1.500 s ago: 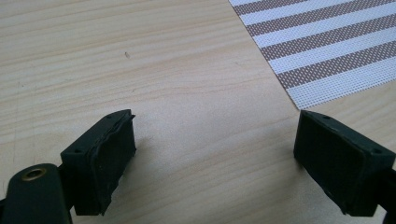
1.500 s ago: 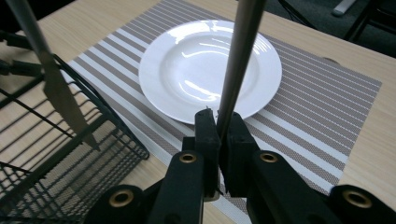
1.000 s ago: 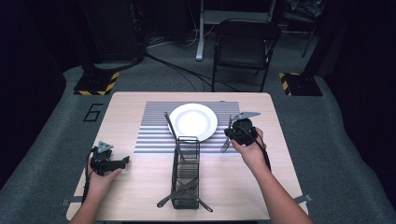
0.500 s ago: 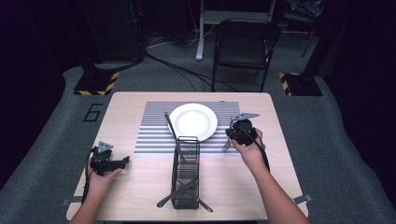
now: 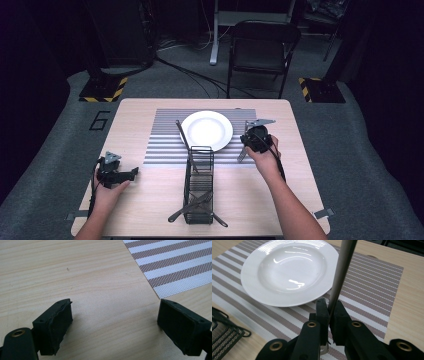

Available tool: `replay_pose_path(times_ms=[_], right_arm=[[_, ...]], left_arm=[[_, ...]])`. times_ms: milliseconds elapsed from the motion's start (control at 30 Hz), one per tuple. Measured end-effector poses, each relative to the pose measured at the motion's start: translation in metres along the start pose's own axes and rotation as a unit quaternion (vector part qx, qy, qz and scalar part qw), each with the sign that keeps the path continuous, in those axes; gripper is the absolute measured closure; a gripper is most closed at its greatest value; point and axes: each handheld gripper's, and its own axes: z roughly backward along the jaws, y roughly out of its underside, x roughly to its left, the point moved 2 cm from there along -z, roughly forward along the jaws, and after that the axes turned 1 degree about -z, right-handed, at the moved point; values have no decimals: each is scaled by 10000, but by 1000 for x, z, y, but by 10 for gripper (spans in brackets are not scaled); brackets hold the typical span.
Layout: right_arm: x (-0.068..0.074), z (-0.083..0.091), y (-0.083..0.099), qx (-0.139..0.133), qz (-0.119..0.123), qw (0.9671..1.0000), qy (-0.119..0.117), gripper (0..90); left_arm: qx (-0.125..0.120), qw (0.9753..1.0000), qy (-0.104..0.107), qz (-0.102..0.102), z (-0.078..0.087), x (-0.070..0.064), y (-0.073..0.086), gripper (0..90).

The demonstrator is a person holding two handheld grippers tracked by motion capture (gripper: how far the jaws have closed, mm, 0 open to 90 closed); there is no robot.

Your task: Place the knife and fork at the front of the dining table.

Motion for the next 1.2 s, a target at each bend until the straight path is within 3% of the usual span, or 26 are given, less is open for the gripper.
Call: replay_pose_path(times_ms=[367, 700, 833, 1200], right_arm=[[-10, -18, -2, -187, -403, 9988, 192, 844], [-20, -30, 1, -164, -687, 9968, 377, 818], [-20, -35, 1, -114, -682, 9963, 505, 810], [-15, -49, -9, 25, -803, 9955, 507, 836]], left_arm=[[-4, 10000, 0, 4, 0, 0, 0, 126], [3, 10000, 8, -3, 0, 0, 0, 126], [-6, 10000, 7, 0, 0, 0, 0, 126], [-3, 10000, 9, -6, 0, 0, 0, 126]])
